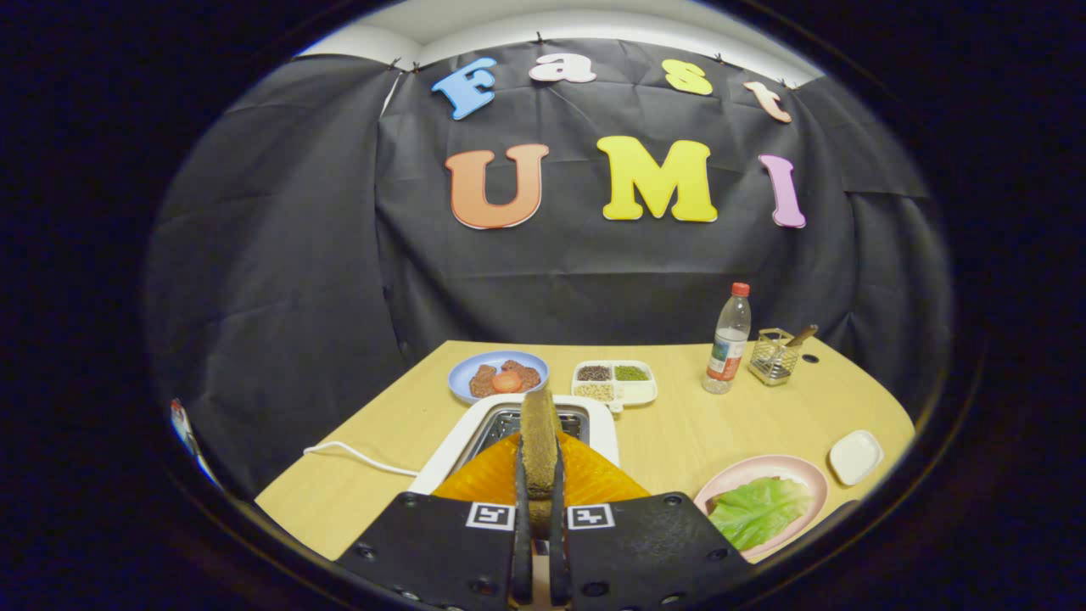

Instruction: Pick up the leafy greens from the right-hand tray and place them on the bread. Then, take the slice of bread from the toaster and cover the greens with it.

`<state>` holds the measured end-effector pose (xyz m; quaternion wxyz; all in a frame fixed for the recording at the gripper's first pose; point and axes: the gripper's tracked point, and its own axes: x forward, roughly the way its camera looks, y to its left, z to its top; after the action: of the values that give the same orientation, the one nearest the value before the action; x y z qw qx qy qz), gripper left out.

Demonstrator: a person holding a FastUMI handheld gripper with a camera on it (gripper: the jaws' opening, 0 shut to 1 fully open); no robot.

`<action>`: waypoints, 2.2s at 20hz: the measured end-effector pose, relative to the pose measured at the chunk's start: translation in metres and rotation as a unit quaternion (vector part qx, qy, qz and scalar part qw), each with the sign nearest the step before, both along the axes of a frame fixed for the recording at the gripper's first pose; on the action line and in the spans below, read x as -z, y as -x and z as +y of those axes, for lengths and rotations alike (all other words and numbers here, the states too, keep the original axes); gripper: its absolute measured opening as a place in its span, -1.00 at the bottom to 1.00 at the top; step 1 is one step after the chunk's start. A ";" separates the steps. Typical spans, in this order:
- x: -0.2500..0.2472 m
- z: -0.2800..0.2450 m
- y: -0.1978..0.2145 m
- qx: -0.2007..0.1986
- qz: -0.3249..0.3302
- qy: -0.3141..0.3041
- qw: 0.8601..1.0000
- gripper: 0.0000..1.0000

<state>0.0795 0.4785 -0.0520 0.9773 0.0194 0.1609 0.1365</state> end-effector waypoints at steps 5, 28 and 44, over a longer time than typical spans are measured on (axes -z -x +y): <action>-0.050 -0.006 0.015 -0.022 -0.039 -0.045 0.998 -0.85; 0.024 -0.189 0.016 0.071 -0.010 -0.149 0.986 -0.85; 0.098 -0.259 -0.007 0.127 0.051 -0.201 0.970 -0.50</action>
<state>0.0865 0.2197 -0.1501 0.9532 0.2425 0.1760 0.0395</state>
